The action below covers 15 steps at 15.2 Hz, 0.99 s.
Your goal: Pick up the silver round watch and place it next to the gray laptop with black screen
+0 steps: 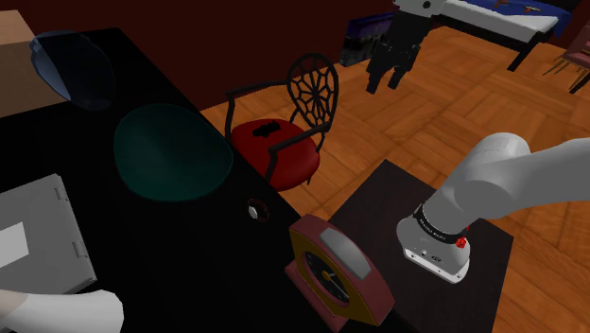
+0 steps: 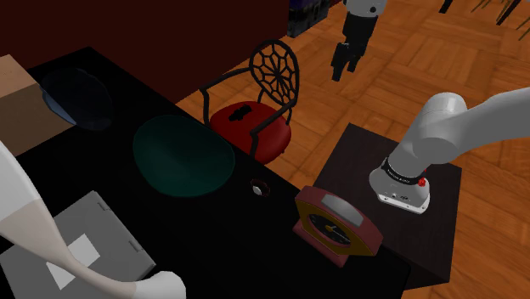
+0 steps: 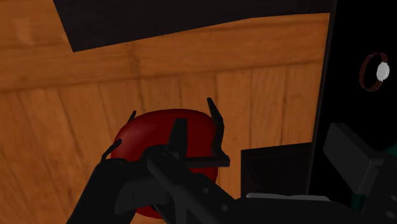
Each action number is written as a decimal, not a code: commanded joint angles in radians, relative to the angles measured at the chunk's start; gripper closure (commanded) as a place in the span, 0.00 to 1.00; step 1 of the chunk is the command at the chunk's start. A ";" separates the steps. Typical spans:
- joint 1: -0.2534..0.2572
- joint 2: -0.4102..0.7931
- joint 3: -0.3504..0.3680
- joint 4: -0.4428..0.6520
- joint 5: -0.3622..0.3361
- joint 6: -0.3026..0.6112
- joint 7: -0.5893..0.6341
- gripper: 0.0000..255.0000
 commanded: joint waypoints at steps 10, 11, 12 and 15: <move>0.087 0.083 0.159 -0.128 0.133 0.256 0.116 0.00; 0.097 0.100 0.177 -0.136 0.148 0.287 0.128 0.00; 0.107 0.119 0.196 -0.142 0.161 0.318 0.139 0.00; 0.135 0.185 0.252 -0.152 0.200 0.412 0.174 0.00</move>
